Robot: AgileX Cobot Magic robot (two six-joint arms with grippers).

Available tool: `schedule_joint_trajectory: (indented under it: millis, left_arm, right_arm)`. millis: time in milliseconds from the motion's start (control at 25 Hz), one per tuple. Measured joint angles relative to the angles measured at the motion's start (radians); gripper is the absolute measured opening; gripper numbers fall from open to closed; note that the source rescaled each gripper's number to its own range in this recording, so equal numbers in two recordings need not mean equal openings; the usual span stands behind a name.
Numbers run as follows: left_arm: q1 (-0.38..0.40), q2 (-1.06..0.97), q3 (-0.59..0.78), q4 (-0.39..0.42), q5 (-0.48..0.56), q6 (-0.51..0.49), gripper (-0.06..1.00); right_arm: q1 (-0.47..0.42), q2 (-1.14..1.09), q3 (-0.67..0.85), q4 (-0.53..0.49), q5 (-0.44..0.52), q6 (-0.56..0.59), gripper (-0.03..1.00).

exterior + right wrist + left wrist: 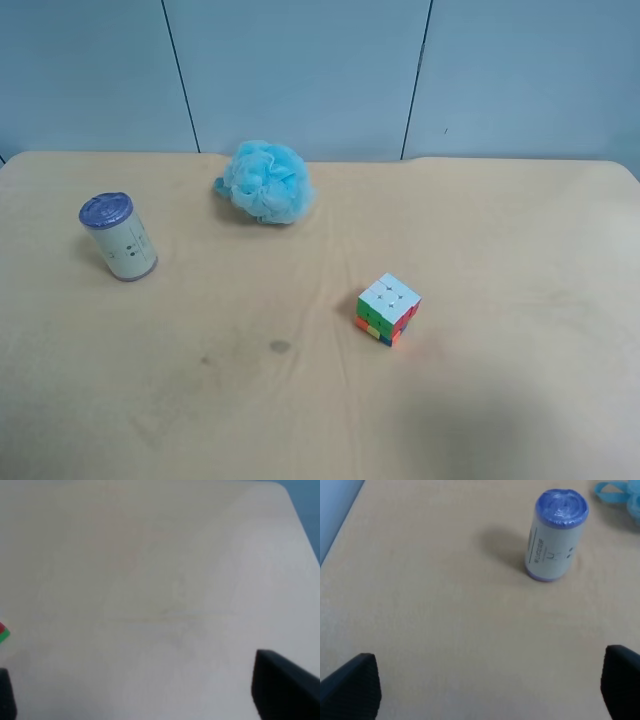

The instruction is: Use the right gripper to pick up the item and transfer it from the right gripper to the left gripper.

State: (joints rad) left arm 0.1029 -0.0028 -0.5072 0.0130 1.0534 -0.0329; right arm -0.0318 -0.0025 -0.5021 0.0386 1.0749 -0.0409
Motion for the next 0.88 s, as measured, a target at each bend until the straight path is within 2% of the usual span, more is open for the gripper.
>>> schedule_joint_trajectory:
  millis: [320,400,560,880]
  left_arm:
    - [0.000,0.000,0.000,0.000,0.000,0.001,0.65]
    - [0.000,0.000,0.000,-0.002,0.000,0.006,0.68]
    - [-0.004,0.000,0.000,-0.021,0.000,0.033,0.79]
    - [-0.004,0.000,0.006,-0.025,0.000,0.033,0.80]
  right_arm:
    - [0.000,0.000,0.000,0.000,0.000,0.000,0.77]
    - [0.000,0.000,0.000,0.000,0.000,0.000,0.77]
    - [0.000,0.000,0.000,0.000,0.000,0.000,0.77]
    - [0.000,0.000,0.000,0.000,0.000,0.000,0.77]
